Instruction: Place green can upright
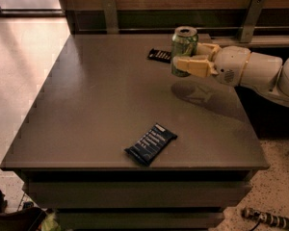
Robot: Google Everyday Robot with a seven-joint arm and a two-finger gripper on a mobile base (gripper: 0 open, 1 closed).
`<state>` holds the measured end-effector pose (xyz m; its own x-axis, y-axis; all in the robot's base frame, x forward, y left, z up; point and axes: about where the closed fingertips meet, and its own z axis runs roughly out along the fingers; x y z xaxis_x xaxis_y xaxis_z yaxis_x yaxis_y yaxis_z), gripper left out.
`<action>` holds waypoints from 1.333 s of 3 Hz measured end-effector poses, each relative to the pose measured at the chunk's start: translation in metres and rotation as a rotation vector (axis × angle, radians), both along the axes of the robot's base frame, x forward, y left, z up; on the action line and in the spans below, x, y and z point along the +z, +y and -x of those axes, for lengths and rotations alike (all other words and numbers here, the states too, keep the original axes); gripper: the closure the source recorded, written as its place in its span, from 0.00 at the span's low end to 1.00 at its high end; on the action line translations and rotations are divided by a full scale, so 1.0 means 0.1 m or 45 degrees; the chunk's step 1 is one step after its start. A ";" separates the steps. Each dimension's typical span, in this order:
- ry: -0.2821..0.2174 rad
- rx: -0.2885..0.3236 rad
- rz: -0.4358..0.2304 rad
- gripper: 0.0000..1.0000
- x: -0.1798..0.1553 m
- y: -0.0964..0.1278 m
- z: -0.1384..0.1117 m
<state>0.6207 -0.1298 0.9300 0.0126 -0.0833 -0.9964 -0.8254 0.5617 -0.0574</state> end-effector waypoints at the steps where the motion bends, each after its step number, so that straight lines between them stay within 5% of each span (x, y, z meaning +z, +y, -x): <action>1: 0.025 -0.026 0.024 1.00 -0.19 0.03 -0.02; 2: 0.057 -0.081 0.076 1.00 -0.37 0.01 -0.03; 4: 0.078 -0.132 0.051 1.00 -0.62 -0.01 -0.03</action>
Offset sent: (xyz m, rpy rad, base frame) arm 0.0031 -0.0081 -0.0519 -0.1066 0.0695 -0.1118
